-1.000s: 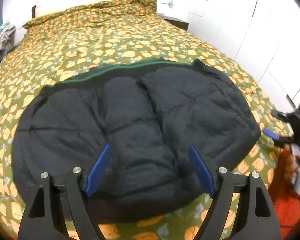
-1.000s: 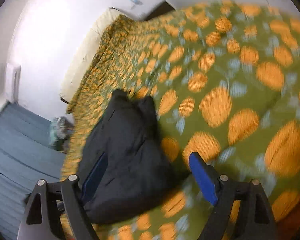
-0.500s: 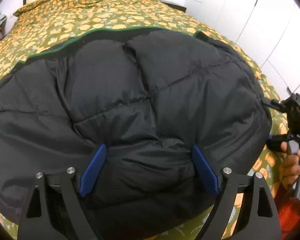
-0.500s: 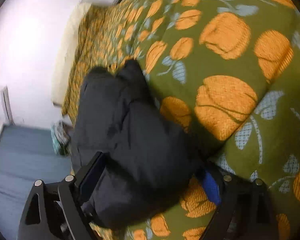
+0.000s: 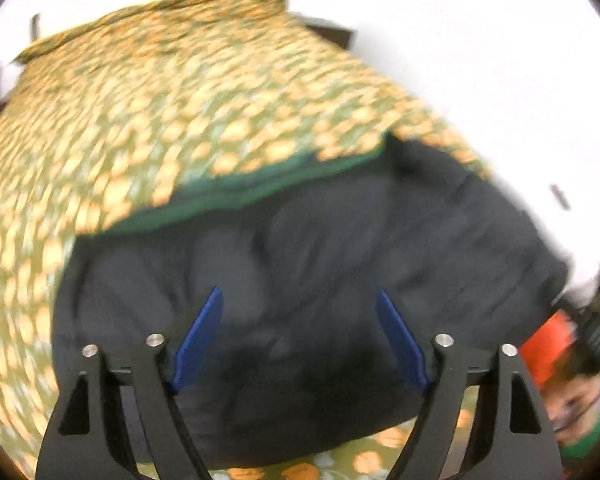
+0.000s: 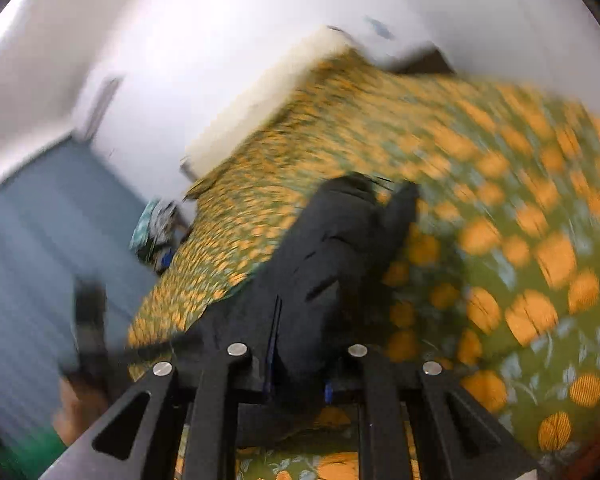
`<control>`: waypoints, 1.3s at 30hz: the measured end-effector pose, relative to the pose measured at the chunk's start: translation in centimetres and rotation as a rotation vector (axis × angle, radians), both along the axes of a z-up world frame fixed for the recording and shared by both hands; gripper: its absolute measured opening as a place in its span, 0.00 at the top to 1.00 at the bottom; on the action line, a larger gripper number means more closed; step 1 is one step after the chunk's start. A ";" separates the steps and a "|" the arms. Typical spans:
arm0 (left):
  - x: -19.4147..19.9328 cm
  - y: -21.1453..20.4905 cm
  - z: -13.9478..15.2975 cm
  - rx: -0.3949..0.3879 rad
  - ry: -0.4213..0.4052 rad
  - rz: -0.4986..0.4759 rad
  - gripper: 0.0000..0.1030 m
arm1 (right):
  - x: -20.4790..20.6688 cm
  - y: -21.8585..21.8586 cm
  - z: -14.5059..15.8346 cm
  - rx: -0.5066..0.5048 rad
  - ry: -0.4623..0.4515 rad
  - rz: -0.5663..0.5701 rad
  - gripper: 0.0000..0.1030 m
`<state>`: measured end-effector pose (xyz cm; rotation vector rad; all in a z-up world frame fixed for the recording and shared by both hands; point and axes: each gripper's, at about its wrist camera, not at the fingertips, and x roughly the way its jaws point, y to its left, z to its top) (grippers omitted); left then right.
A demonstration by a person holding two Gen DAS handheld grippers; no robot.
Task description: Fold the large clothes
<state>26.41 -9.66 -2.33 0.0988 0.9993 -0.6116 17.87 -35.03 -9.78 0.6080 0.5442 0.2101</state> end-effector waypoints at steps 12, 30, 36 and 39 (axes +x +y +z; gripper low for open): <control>-0.9 -7.0 4.3 0.173 0.129 -0.329 0.16 | -2.7 14.8 5.9 -0.453 -0.229 0.301 0.84; 4.5 4.9 0.6 0.206 0.160 -0.047 0.65 | -3.9 12.3 5.7 -0.293 -0.198 0.410 0.48; 5.8 13.3 -3.4 0.187 0.207 0.065 0.58 | 0.3 11.0 2.7 -0.282 -0.024 0.382 0.48; 6.2 16.4 -5.2 0.138 0.235 0.100 0.55 | 3.2 12.5 2.6 -0.272 0.013 0.397 0.49</control>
